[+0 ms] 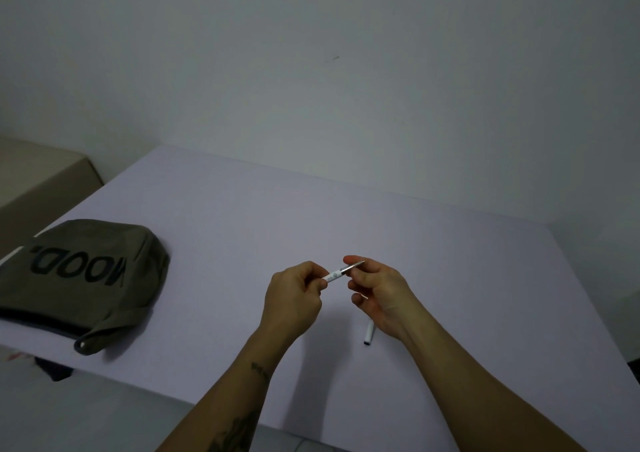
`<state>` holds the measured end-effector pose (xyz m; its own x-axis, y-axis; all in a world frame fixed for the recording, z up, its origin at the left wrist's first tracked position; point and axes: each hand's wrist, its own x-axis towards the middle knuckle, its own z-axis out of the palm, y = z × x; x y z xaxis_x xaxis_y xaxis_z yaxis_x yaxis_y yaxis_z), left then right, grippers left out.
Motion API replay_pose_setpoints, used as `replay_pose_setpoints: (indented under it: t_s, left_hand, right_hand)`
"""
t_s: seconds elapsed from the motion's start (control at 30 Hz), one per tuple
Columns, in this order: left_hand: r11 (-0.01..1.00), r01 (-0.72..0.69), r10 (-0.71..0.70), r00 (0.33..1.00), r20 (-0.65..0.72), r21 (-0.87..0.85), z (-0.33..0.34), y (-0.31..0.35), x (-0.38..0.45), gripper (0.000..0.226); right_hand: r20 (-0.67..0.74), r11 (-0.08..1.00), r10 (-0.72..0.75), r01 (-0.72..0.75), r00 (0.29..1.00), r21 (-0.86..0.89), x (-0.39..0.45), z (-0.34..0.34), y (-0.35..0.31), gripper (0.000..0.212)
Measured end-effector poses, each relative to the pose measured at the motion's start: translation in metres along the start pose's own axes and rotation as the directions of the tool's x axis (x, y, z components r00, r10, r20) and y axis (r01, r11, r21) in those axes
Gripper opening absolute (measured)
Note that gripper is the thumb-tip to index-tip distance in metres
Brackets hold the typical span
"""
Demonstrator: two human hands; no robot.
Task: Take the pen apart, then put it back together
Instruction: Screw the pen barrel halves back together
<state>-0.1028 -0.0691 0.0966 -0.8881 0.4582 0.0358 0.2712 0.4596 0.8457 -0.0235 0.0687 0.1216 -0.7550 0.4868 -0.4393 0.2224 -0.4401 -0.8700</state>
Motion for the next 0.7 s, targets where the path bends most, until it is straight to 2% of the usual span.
replay_pose_setpoints:
  t_s: [0.17, 0.33, 0.5, 0.7]
  left_hand:
    - [1.0, -0.02, 0.02, 1.0, 0.007, 0.019, 0.0009, -0.0012, 0.0013, 0.013]
    - [1.0, -0.014, 0.014, 1.0, 0.004, 0.026, 0.0011, -0.0026, 0.0014, 0.012]
    - [1.0, -0.014, 0.014, 1.0, 0.007, 0.026, 0.002, -0.0025, 0.0014, 0.012]
    - [1.0, -0.002, 0.002, 1.0, 0.008, 0.022, 0.0041, -0.0036, -0.0003, 0.011]
  right_hand:
    - [-0.047, 1.0, 0.002, -0.002, 0.999, -0.012, 0.0004, 0.0036, 0.004, 0.013]
    - [-0.039, 0.999, -0.019, 0.017, 0.999, -0.047, 0.0002, 0.0025, 0.0012, 0.024]
    - [-0.042, 1.0, 0.002, -0.002, 0.999, -0.005, 0.0012, 0.0033, 0.0011, 0.015]
    - [-0.041, 1.0, 0.022, -0.023, 0.999, -0.016, -0.0008, 0.0003, 0.0029, 0.021]
